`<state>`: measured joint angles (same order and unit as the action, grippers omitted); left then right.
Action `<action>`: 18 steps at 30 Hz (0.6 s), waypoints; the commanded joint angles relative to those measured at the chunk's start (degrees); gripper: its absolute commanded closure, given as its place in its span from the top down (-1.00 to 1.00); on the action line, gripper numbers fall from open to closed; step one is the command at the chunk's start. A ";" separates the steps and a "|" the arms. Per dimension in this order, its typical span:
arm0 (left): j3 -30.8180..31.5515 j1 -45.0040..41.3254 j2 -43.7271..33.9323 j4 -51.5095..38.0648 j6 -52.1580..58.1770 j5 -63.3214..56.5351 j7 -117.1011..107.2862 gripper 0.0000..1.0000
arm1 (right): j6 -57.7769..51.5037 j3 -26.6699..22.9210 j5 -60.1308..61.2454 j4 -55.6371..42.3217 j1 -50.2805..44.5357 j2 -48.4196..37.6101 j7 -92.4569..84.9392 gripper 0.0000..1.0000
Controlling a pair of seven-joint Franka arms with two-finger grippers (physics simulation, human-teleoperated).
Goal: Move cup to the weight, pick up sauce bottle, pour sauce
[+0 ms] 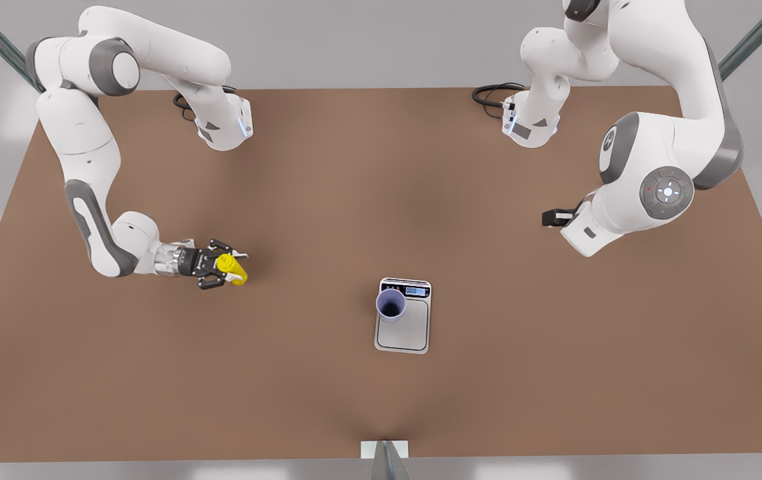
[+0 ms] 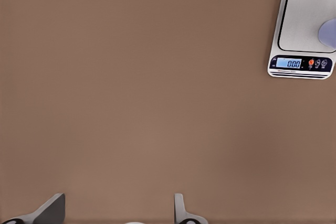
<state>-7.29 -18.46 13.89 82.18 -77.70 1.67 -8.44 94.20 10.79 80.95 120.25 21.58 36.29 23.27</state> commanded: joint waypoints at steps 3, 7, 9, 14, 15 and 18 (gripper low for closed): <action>0.00 0.00 0.00 -0.09 0.00 -0.09 0.00 1.00 | -0.24 0.02 -0.36 -0.37 0.39 1.94 -1.47 -0.26; 0.00 0.00 -0.09 -0.09 0.00 0.00 0.00 1.00 | -0.42 0.19 -0.53 -1.16 1.01 3.52 -2.53 0.94; 0.00 0.00 -0.09 -0.18 0.00 0.00 0.00 1.00 | -0.15 0.37 -1.15 -1.60 0.92 3.17 -2.08 1.00; 0.00 0.00 0.00 -0.09 0.00 0.00 0.00 1.00 | -0.07 0.37 -1.41 -1.95 0.92 3.79 -2.00 1.00; 0.00 0.00 0.00 -0.18 0.00 0.00 0.00 1.00 | -0.07 0.37 -1.50 -2.04 1.01 3.96 -2.00 1.00; 0.00 0.00 0.00 -0.18 0.00 0.00 0.00 1.00 | -0.07 0.37 -1.59 -2.04 1.10 4.05 -2.26 1.00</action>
<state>-7.29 -18.46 13.89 82.00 -77.70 1.67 -8.44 94.11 11.16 79.37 118.21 22.68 40.34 20.93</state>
